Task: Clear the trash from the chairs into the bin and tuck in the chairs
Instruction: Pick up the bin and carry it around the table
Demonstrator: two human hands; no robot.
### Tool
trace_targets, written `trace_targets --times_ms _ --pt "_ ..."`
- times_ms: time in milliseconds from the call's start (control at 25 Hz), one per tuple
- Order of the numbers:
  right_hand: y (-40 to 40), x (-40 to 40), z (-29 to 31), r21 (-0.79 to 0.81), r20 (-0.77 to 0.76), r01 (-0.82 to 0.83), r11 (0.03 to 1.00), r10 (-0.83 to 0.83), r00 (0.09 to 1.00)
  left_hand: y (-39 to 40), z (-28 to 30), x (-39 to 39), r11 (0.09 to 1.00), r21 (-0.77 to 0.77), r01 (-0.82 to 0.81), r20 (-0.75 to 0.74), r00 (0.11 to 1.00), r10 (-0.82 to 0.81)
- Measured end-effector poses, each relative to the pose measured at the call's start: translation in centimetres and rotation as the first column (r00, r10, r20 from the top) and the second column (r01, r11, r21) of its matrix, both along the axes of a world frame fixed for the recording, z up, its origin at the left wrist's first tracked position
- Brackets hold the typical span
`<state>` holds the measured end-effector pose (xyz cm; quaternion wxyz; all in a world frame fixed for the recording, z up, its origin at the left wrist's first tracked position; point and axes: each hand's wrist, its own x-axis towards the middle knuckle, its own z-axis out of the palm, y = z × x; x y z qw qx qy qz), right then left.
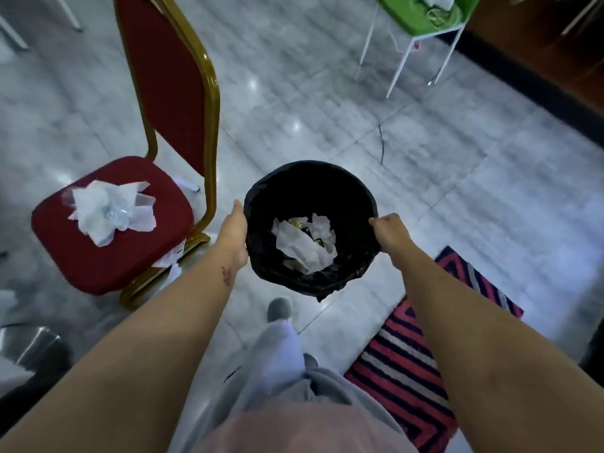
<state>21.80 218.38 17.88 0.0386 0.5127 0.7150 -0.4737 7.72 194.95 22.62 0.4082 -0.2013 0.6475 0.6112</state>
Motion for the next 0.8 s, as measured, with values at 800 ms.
trace_targets --times_ms 800 --pt "31.7 -51.2 0.0 0.022 0.01 -0.287 0.958 0.287 0.958 28.3 -3.0 -44.5 0.921 -0.014 -0.389 0.042 0.92 0.389"
